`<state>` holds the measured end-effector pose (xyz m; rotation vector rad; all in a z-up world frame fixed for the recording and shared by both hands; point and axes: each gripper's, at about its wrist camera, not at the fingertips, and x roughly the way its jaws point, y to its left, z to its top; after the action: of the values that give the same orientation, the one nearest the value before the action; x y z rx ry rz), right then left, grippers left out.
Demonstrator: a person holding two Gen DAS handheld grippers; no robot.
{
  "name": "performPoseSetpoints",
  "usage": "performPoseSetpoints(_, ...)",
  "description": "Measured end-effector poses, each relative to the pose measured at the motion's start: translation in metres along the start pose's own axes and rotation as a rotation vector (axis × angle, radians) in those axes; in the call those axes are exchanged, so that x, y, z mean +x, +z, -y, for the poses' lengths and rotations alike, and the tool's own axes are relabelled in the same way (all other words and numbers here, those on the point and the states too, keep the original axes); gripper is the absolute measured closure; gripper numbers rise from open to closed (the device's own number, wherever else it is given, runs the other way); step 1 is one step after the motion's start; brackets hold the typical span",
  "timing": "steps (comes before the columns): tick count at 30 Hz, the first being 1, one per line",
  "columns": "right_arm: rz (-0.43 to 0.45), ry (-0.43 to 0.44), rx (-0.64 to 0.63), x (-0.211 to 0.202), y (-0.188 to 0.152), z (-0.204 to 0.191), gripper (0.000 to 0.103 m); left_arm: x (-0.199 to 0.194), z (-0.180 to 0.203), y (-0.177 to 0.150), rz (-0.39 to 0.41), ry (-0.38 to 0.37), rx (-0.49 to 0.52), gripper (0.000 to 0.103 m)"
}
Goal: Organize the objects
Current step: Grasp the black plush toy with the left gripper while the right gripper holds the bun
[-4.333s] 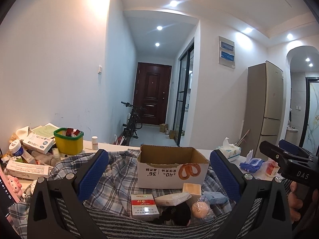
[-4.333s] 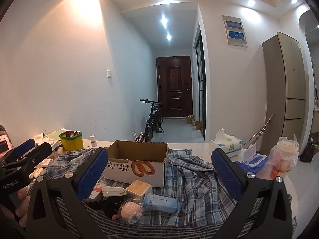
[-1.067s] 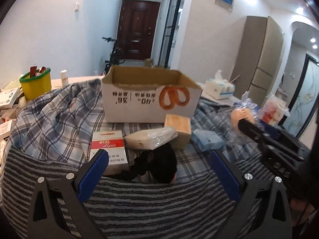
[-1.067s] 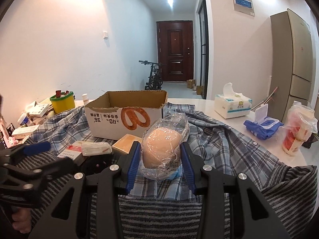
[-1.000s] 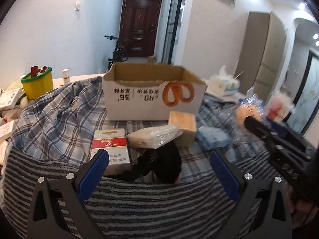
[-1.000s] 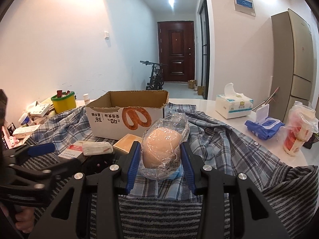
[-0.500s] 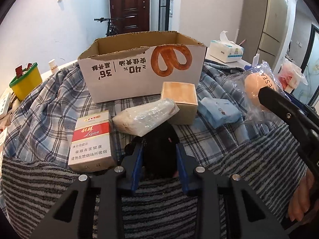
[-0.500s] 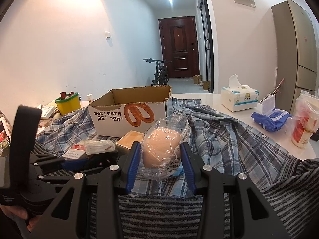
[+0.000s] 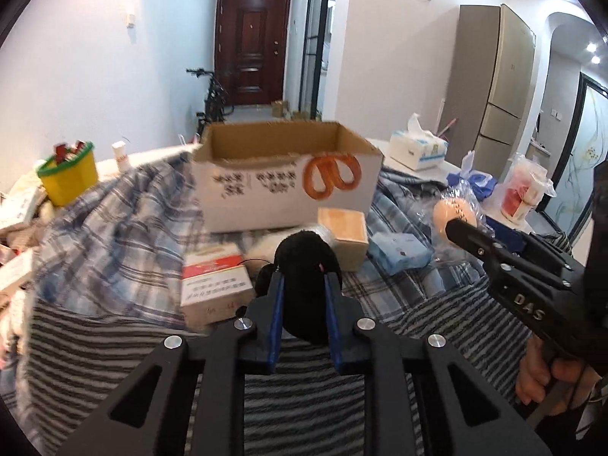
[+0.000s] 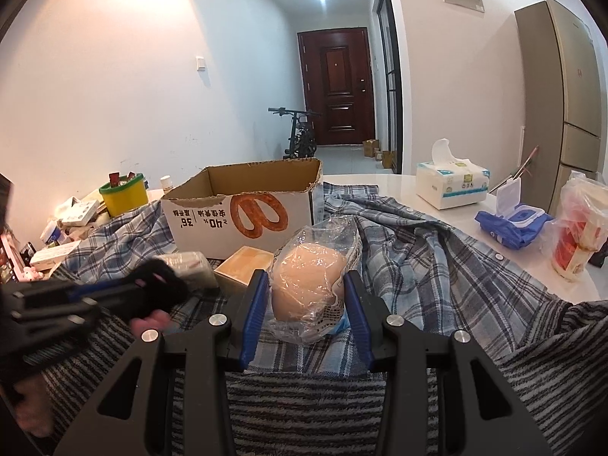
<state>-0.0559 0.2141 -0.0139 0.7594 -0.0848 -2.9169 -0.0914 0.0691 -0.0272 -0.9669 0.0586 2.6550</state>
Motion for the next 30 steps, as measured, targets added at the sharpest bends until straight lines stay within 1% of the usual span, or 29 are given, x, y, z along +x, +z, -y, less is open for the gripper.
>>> performPoseSetpoints(1,0.001,-0.005,-0.002,0.000,0.000,0.000,0.063,-0.004,-0.002,0.001,0.003,0.018,0.007,0.082)
performPoseSetpoints(3,0.011,-0.030,-0.012,-0.003,0.000,-0.003,0.063,-0.008,-0.008,0.000,0.001,0.079,0.020,0.082)
performPoseSetpoints(4,0.021,-0.043,-0.021,-0.006,0.000,-0.005,0.063,-0.009,-0.013,-0.001,0.003,0.109,0.012,0.082)
performPoseSetpoints(5,0.032,-0.055,-0.033,-0.009,0.000,-0.008,0.063,-0.010,-0.019,-0.002,0.001,0.122,-0.002,0.082)
performPoseSetpoints(8,0.049,-0.079,-0.068,-0.014,0.001,-0.017,0.063,-0.013,-0.034,-0.008,-0.012,0.094,-0.047,0.082)
performPoseSetpoints(12,0.016,-0.012,-0.063,-0.013,0.002,-0.024,0.063,-0.009,-0.041,-0.014,-0.025,0.129,-0.061,0.082)
performPoseSetpoints(14,0.009,-0.003,-0.064,-0.011,0.002,-0.027,0.063,-0.001,-0.045,-0.018,-0.050,0.127,-0.071,0.081)
performPoseSetpoints(17,0.004,-0.009,-0.065,-0.007,0.001,-0.029,0.063,0.005,-0.045,-0.021,-0.063,0.124,-0.069,0.071)
performPoseSetpoints(19,0.000,-0.006,-0.059,-0.006,0.001,-0.028,0.063,0.010,-0.043,-0.021,-0.076,0.143,-0.056,0.054)
performPoseSetpoints(20,-0.002,-0.004,-0.055,-0.006,0.001,-0.027,0.063,0.012,-0.043,-0.021,-0.081,0.152,-0.053,0.032)
performPoseSetpoints(21,-0.004,-0.001,-0.049,-0.006,0.001,-0.025,0.063,0.015,-0.043,-0.022,-0.084,0.167,-0.055,0.019)
performPoseSetpoints(22,-0.006,0.002,-0.044,-0.005,0.000,-0.024,0.063,0.017,-0.044,-0.022,-0.083,0.176,-0.062,0.019)
performPoseSetpoints(27,-0.014,0.015,-0.025,-0.003,0.000,-0.021,0.063,0.032,-0.052,-0.022,-0.138,0.154,-0.105,0.019)
performPoseSetpoints(30,-0.016,0.022,-0.022,-0.003,-0.001,-0.021,0.063,0.033,-0.056,-0.018,-0.124,0.138,-0.129,0.019)
